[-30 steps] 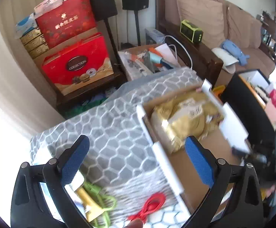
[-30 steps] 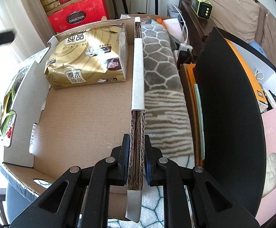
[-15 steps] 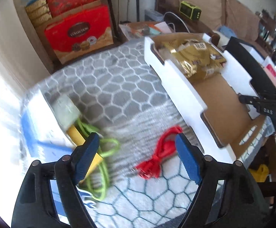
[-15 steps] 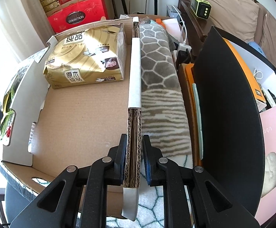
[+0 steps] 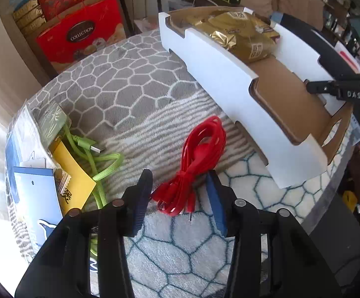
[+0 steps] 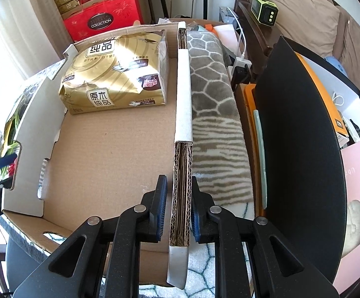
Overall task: Organize objects
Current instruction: 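Move the left gripper to the red cable and grasp it, then carry the red cable into the box with the left gripper and release it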
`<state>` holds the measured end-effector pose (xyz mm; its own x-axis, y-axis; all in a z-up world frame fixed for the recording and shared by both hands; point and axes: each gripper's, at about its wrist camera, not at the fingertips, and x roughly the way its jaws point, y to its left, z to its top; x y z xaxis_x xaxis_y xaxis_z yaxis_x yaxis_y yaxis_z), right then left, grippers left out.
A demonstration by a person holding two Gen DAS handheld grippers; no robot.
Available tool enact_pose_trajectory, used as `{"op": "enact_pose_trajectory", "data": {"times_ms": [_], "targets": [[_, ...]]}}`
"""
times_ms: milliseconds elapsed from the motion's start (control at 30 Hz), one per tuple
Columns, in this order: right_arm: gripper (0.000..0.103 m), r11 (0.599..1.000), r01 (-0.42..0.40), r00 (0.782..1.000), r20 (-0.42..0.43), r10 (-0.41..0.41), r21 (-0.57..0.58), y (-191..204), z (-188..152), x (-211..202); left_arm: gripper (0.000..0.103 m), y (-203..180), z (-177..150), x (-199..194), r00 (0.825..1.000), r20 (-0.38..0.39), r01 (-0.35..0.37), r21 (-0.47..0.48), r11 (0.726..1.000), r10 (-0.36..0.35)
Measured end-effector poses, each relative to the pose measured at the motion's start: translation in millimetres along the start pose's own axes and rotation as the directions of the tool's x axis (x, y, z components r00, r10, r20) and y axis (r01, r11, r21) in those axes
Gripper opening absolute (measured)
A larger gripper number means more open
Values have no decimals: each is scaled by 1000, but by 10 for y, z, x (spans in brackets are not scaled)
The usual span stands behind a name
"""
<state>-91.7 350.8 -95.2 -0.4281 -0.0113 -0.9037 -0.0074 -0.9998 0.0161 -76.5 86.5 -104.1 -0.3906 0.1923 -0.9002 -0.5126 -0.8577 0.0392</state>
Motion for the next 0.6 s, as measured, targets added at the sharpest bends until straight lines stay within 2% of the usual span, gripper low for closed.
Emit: {"op": "enact_pose_trajectory", "data": {"times_ms": [33,167,433,533,600], "targets": [[17,1000,2,1000,-1,-2,-2,7,-1,-1,32,4,-10,4,1000,2,-5,-1,1000,5],[17,1000,8,1000,-3,-8,-6,23,-11,2,27,97,-25,-22,999,11,38,-61,997,-38],[17,1000,8,1000,-3,-8,-6,24,-9,5,26,214,3,-210,995,70,88,-158,983,-77],[17,1000,9,1000,-3,-9,-5,23,-9,5,26,231,61,-380,986,120,141,-212,967,-117],[17,1000,9,1000,-2,-9,-6,20,-10,5,26,210,130,-518,972,165,203,-237,950,-166]]}}
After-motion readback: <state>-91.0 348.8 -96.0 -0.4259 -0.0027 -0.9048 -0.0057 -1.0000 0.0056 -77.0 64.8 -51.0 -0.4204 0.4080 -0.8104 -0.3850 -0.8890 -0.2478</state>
